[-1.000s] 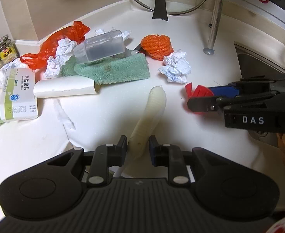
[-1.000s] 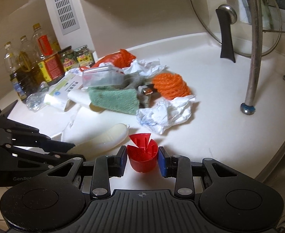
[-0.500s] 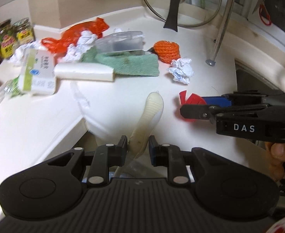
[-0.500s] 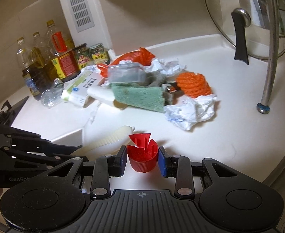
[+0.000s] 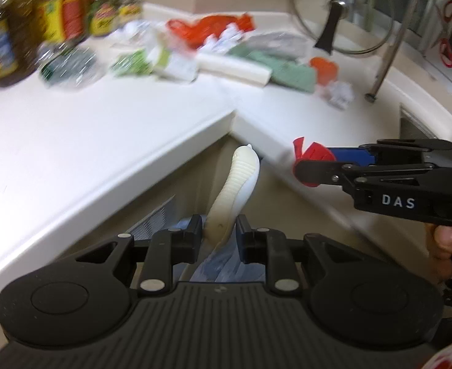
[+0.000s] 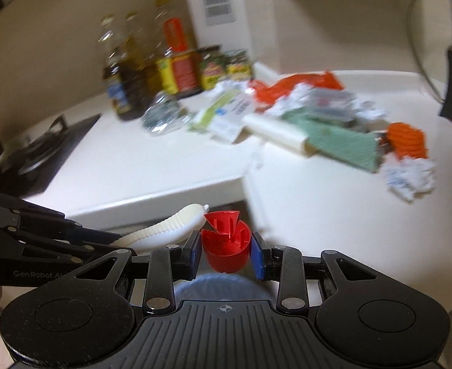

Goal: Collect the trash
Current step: 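Carry the red cup and white brush down over the wastebasket with both tools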

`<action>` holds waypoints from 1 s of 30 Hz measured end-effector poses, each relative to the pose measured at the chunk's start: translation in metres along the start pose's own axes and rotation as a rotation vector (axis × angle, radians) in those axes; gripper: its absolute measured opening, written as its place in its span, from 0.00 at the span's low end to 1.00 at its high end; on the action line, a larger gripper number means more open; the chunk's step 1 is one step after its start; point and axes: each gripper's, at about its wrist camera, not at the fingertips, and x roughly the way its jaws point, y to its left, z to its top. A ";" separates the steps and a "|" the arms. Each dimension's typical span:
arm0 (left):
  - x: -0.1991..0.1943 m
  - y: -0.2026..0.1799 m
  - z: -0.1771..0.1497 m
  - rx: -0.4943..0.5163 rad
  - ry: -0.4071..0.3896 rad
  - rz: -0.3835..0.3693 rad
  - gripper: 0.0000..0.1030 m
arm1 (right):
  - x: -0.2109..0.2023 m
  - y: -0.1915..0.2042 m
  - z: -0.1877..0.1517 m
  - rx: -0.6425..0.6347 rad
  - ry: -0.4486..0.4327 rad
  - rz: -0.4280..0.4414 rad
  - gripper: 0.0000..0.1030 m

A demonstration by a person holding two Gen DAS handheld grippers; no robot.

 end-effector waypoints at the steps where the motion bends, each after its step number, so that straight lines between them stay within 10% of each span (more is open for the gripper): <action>1: 0.000 0.004 -0.006 -0.010 0.008 0.008 0.20 | 0.003 0.006 -0.003 -0.015 0.015 0.005 0.33; 30: 0.096 0.036 -0.062 -0.187 0.267 0.030 0.20 | 0.094 0.020 -0.087 -0.142 0.270 -0.100 0.33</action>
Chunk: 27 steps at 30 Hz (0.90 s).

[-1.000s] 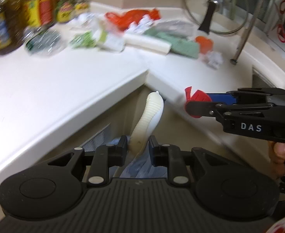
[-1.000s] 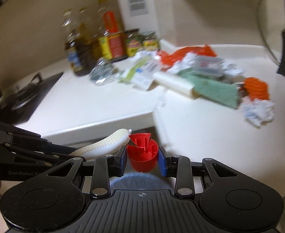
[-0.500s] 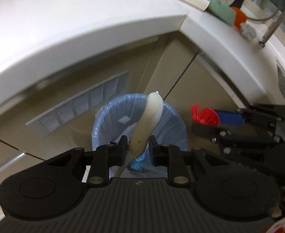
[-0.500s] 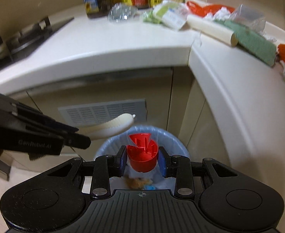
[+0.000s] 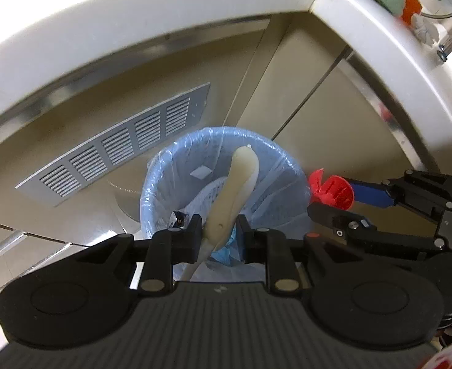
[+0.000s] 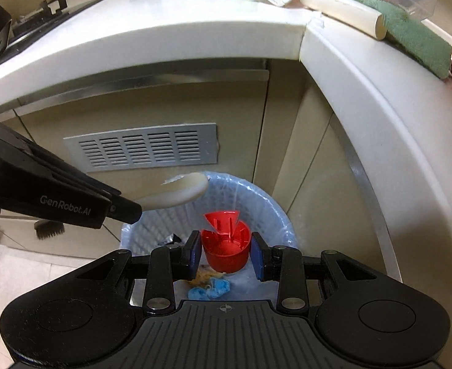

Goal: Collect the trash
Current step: 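Carry the red cup and white brush down over the wastebasket with both tools, then open both tools over the wastebasket, dropping the white brush and red cup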

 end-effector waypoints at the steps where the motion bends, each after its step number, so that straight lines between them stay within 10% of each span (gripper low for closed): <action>1: 0.002 -0.001 0.000 -0.002 0.007 0.001 0.20 | 0.002 0.000 0.000 0.000 0.006 0.001 0.33; 27: 0.017 0.001 0.011 -0.016 0.007 0.020 0.34 | 0.021 -0.005 -0.005 0.021 0.058 0.006 0.33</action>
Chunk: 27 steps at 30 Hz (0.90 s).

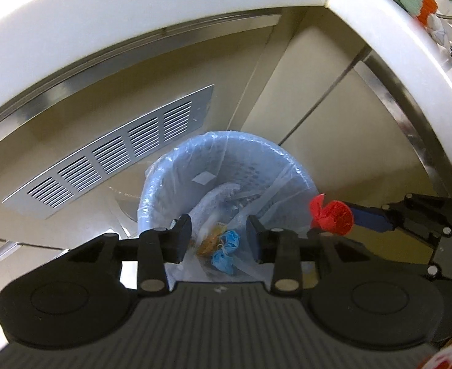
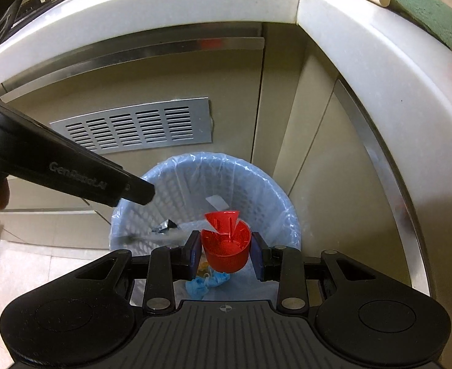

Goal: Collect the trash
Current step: 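Open both tools over the wastebasket, dropping the white brush and red cup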

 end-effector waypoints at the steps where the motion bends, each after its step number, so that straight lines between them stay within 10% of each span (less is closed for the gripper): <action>1: -0.001 0.002 -0.001 -0.005 0.002 0.003 0.34 | 0.000 0.000 0.001 0.001 0.000 0.000 0.33; 19: -0.012 0.013 -0.012 -0.044 0.006 0.027 0.34 | 0.003 0.007 0.007 0.026 -0.020 0.040 0.34; 22: -0.012 0.015 -0.014 -0.047 0.005 0.030 0.34 | 0.003 0.007 0.007 0.044 -0.029 0.048 0.58; 27: -0.014 0.017 -0.017 -0.054 0.003 0.032 0.34 | 0.004 0.010 0.008 0.038 -0.016 0.041 0.59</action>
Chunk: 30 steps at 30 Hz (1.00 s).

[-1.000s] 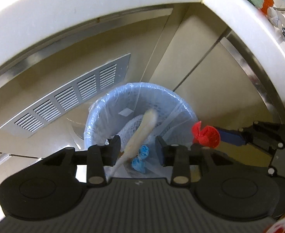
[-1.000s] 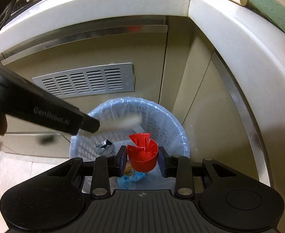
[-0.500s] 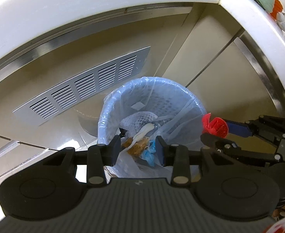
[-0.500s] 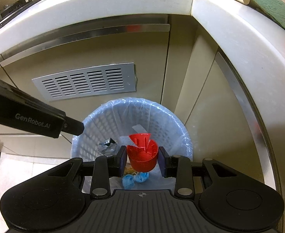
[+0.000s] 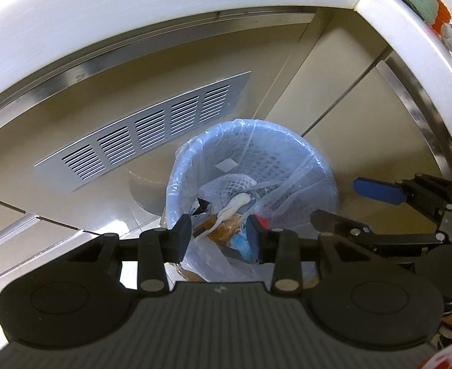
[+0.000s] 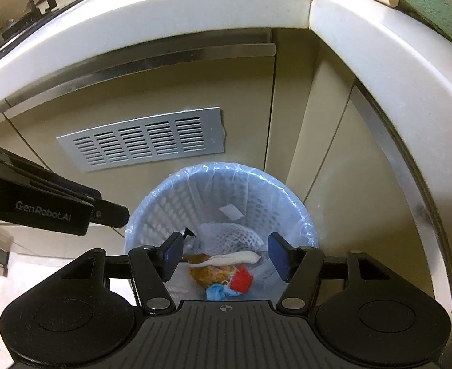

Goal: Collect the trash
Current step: 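Open both tools over the wastebasket, dropping the white brush and red cup, then move both tools back up to the countertop toward the tissue and plastic box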

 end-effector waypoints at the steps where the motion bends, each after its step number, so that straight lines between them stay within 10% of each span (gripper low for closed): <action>1: -0.001 0.000 0.000 -0.001 -0.001 0.000 0.34 | 0.000 0.000 -0.001 -0.001 0.002 0.001 0.59; 18: -0.021 0.000 -0.004 0.009 -0.050 -0.006 0.34 | -0.023 0.010 0.004 -0.017 -0.046 0.012 0.59; 30: -0.077 -0.014 0.011 0.024 -0.210 -0.044 0.35 | -0.104 0.005 0.034 -0.033 -0.296 -0.048 0.59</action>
